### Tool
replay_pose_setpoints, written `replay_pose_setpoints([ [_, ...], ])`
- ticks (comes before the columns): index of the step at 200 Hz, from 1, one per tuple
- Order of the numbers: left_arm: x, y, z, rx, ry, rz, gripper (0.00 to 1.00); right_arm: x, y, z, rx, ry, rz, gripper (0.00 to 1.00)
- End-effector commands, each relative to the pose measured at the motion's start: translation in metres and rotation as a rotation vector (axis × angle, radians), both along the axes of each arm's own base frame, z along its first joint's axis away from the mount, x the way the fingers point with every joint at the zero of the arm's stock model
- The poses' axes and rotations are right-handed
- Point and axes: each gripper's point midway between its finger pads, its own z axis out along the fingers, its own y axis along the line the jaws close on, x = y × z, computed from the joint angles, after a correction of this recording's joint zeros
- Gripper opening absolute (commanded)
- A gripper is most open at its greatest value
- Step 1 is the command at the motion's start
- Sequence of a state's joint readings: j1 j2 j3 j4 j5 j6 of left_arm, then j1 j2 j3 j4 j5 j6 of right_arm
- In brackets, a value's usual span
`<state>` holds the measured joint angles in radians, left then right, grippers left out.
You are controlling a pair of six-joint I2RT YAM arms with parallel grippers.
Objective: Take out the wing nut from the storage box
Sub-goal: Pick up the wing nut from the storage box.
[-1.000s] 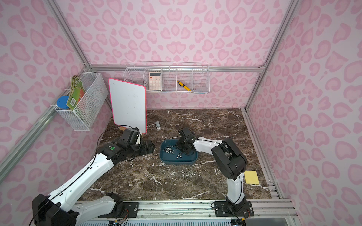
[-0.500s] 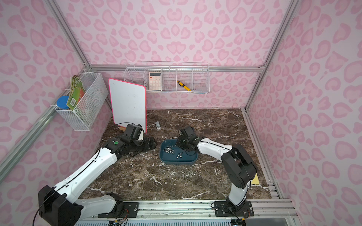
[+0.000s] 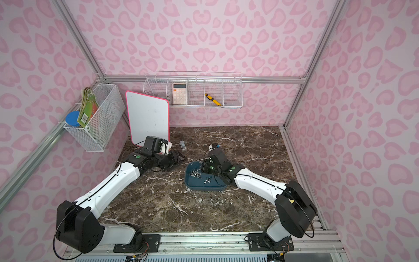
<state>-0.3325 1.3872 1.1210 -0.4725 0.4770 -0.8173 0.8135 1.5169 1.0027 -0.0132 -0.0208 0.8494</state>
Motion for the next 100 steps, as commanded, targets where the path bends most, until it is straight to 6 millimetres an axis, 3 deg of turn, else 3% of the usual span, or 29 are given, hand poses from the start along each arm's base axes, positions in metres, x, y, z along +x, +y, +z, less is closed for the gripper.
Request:
replay_pose_setpoints([
  [1,0.004,-0.014,0.013,-0.101,0.000,-0.031,0.50,-0.002,0.011,0.021,0.031,-0.100,0.051,0.00],
  [100,-0.001,-0.023,0.007,-0.150,0.007,-0.078,0.42,-0.019,0.045,0.044,0.114,-0.135,0.192,0.00],
])
